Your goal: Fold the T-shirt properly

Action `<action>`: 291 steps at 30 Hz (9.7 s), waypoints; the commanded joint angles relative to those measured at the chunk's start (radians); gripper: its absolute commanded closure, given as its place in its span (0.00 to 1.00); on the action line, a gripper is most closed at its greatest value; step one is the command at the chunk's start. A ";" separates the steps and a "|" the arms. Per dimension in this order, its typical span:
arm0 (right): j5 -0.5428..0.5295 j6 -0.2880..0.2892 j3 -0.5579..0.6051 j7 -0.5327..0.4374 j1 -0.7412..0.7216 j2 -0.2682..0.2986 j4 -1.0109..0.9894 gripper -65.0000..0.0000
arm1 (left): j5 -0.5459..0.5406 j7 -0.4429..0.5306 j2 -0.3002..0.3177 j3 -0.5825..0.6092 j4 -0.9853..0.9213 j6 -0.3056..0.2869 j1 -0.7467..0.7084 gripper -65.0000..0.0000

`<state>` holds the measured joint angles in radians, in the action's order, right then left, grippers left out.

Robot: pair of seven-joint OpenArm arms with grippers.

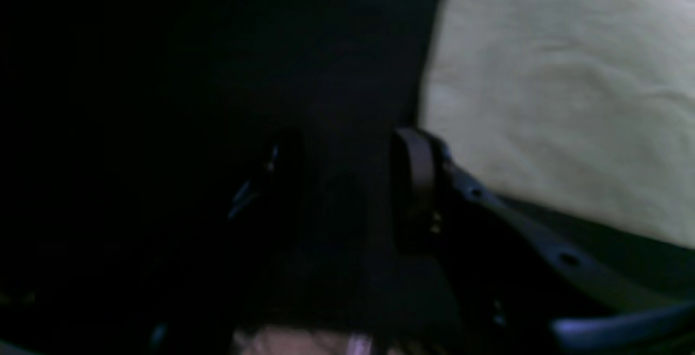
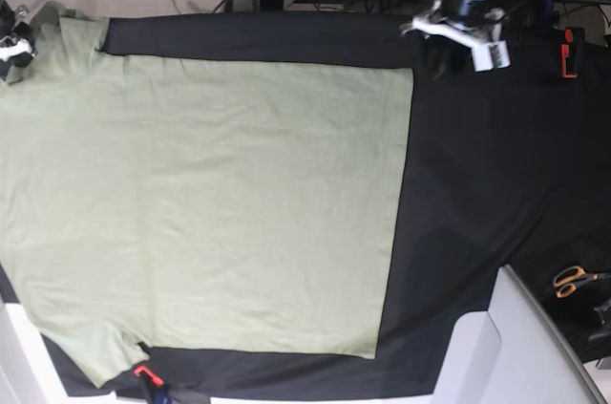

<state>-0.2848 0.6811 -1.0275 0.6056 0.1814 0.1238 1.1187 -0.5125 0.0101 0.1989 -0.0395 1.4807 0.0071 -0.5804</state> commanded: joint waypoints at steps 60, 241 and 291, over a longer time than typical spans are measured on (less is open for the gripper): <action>0.012 0.017 0.157 0.366 -0.096 0.066 0.418 1.00 | 0.001 -0.404 -0.163 0.002 0.266 0.004 0.196 1.00; -0.066 -0.229 -0.106 -0.273 -0.555 0.322 -0.840 0.94 | -0.214 -0.304 -0.046 -0.035 -0.074 -0.002 0.288 0.65; -0.066 -0.223 -0.103 -0.267 -0.511 0.337 -0.839 1.00 | -0.214 -0.279 -0.238 -0.155 -0.562 0.003 0.638 1.00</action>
<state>-0.3599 0.4694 -1.1339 0.3359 -0.3206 0.4381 0.2726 -0.7570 -0.2173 -0.0364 -0.1947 0.9245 -0.0517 0.0711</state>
